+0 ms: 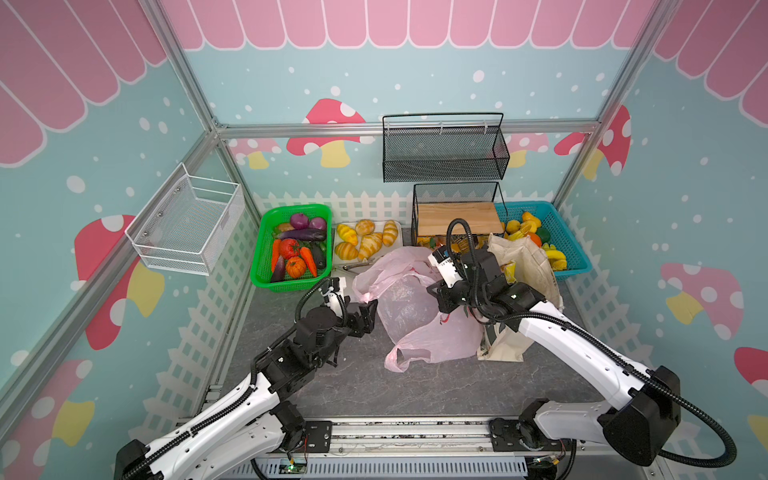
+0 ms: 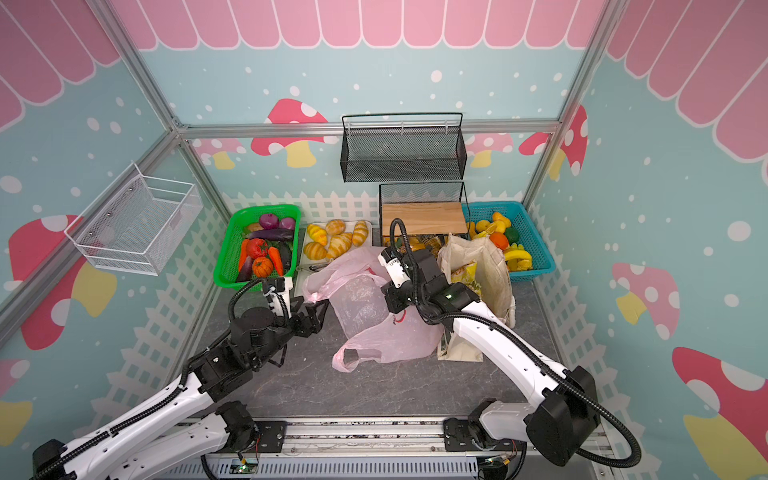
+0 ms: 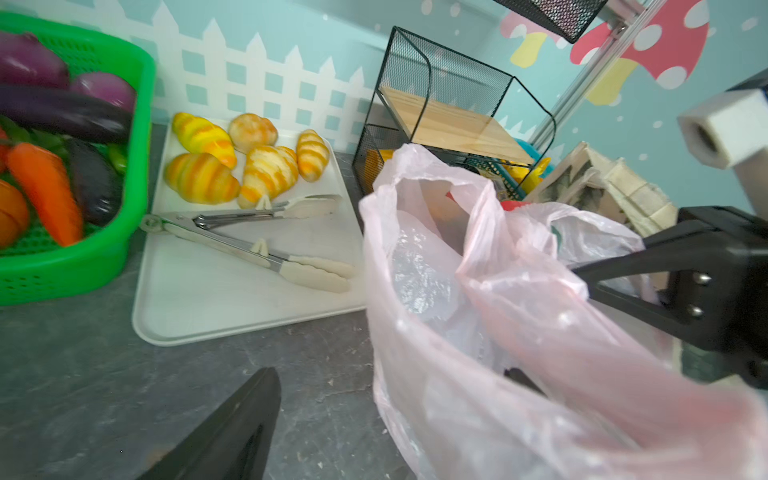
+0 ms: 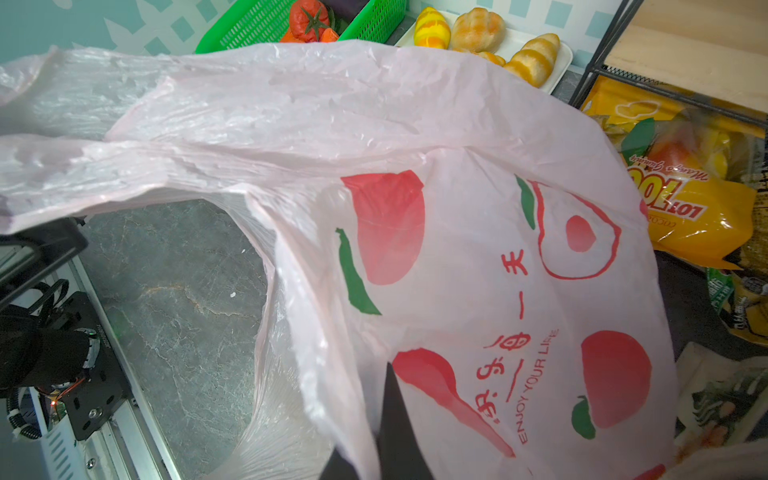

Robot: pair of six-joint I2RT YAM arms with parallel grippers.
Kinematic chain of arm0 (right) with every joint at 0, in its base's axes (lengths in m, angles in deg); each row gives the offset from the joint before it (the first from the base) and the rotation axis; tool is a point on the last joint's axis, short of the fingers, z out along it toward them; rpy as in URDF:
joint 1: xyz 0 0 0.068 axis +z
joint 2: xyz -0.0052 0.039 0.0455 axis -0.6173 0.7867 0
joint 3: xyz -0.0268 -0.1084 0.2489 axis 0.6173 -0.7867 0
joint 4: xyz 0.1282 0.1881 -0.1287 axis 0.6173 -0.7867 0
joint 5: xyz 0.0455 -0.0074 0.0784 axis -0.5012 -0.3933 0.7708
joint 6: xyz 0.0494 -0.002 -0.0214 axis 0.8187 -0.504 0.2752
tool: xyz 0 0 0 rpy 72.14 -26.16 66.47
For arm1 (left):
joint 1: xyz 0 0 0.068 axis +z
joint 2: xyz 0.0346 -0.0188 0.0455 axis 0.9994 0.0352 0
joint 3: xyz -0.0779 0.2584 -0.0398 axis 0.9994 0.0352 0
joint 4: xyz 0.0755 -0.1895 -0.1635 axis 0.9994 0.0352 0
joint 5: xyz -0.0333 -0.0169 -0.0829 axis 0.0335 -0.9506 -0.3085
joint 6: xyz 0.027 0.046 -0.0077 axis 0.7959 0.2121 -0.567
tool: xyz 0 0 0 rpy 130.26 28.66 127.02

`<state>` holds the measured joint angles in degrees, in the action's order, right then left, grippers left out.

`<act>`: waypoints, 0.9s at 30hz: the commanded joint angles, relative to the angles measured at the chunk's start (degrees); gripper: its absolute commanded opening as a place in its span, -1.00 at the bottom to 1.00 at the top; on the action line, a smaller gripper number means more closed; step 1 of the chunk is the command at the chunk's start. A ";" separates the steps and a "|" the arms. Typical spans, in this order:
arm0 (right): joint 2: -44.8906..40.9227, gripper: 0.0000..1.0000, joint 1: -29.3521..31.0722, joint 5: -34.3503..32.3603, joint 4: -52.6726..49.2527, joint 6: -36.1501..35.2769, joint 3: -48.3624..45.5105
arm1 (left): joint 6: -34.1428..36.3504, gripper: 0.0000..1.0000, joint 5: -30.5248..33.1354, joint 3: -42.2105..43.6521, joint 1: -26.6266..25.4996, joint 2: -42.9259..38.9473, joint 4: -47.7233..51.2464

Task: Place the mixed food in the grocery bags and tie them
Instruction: 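Grasp the pink bag's handle with the right gripper and hold it open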

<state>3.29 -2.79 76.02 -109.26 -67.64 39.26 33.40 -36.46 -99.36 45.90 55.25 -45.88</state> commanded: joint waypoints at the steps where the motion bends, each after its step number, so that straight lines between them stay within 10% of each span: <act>1: -1.55 -1.00 -0.08 0.43 -1.06 -2.57 1.52 | 4.39 0.74 4.48 -5.15 -0.28 2.77 2.60; 15: -4.48 -1.00 -0.05 1.40 -2.39 -6.44 0.78 | 28.34 0.80 -6.94 -14.68 -1.51 5.22 10.72; 27: -6.89 -1.00 -0.07 -3.96 -7.82 -6.76 2.62 | 22.20 -0.49 -25.64 -23.74 -1.68 14.55 11.88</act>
<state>-1.76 -2.79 75.32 -113.63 -73.11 39.41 59.83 -55.96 -120.78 44.39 69.11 -35.39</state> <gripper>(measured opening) 0.054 0.290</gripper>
